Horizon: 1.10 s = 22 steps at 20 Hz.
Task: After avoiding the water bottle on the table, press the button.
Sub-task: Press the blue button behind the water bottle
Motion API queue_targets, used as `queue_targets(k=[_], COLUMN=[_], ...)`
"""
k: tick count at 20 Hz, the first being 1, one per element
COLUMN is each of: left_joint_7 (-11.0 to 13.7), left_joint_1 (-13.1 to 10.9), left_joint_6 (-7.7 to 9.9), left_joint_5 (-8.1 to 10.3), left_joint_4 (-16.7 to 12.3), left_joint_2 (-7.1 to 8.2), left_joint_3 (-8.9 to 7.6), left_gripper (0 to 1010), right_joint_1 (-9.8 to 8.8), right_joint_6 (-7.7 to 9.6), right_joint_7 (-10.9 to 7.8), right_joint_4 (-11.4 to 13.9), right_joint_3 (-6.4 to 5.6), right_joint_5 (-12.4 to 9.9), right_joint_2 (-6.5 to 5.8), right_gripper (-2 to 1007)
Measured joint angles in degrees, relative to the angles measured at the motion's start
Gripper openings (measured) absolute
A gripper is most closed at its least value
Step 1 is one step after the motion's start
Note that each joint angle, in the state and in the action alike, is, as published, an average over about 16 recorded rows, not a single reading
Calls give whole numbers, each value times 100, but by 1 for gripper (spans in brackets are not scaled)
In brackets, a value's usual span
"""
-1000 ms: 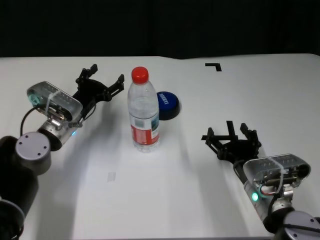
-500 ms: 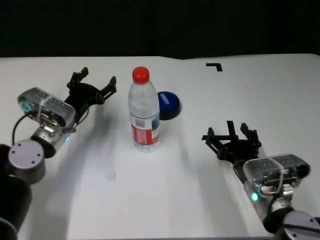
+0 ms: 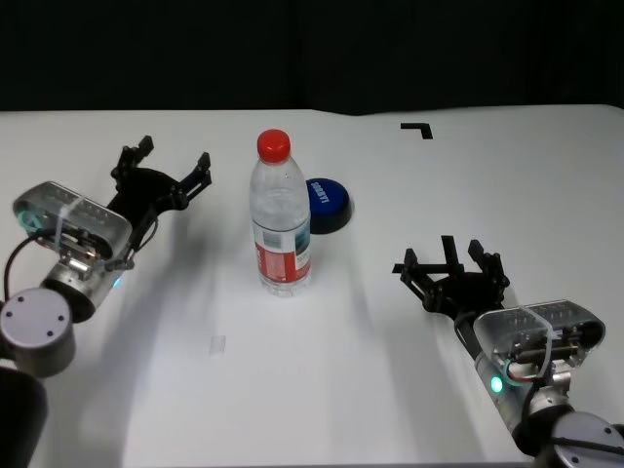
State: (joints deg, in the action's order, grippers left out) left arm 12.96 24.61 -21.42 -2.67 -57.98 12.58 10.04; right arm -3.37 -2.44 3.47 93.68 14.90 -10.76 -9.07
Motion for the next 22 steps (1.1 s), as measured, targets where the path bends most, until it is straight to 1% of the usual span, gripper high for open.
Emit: queue_targets(k=[7,13,18,22], left_joint_7=[-156,-292,-402,-472], left_joint_1=[-502,-959,-1340,-1608], left_joint_6=[262,467,603,679], left_joint_5=[-5,-14,-30,-51], left_joint_4=[-690,-1270,-1722,-2022], left_joint_2=[67,95,92,74], left_joint_3=[-176,-350,-500,-607], left_gripper=[1003,1003,1003,1003], right_joint_1=[0,0,0,0], right_joint_6=[0,0,0,0], right_joint_7=[0,0,0,0], right_joint_4=[0,0,0,0], right_joint_3=[0,0,0,0], right_joint_5=[0,0,0,0], right_joint_2=[0,0,0,0], right_gripper=[1003,1003,1003,1003])
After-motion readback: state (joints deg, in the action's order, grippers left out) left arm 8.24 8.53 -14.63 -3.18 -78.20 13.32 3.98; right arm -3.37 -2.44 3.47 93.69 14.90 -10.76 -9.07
